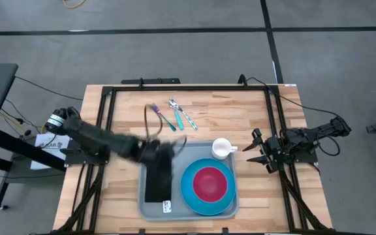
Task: Set up tray
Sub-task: Put the fork on the black table napkin
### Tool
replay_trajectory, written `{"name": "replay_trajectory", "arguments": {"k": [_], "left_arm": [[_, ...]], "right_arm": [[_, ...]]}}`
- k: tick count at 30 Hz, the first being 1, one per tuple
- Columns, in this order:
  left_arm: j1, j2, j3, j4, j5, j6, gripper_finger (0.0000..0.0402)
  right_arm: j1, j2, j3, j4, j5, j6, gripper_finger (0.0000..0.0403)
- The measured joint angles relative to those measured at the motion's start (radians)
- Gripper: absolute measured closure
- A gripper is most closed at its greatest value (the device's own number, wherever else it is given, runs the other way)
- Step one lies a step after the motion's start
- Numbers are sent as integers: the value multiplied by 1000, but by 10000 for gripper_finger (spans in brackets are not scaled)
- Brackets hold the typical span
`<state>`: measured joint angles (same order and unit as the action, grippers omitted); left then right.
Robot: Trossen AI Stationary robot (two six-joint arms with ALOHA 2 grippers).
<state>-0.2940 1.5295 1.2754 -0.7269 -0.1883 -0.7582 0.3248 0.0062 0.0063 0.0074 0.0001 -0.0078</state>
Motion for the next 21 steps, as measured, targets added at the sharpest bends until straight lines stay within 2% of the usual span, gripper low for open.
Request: {"name": "replay_trajectory", "arguments": {"k": [7, 11, 15, 21], "left_arm": [[389, 48, -3, 1, 94, -119, 292], [555, 111, -3, 6, 99, -245, 292], [663, 199, -3, 15, 102, -412, 292], [725, 319, -4, 30, 150, -634, 292]], "right_arm": [[0, 0, 0, 0, 0, 0, 214], [0, 0, 0, 0, 0, 0, 214], [0, 0, 0, 0, 0, 0, 214], [0, 0, 0, 0, 0, 0, 214]]}}
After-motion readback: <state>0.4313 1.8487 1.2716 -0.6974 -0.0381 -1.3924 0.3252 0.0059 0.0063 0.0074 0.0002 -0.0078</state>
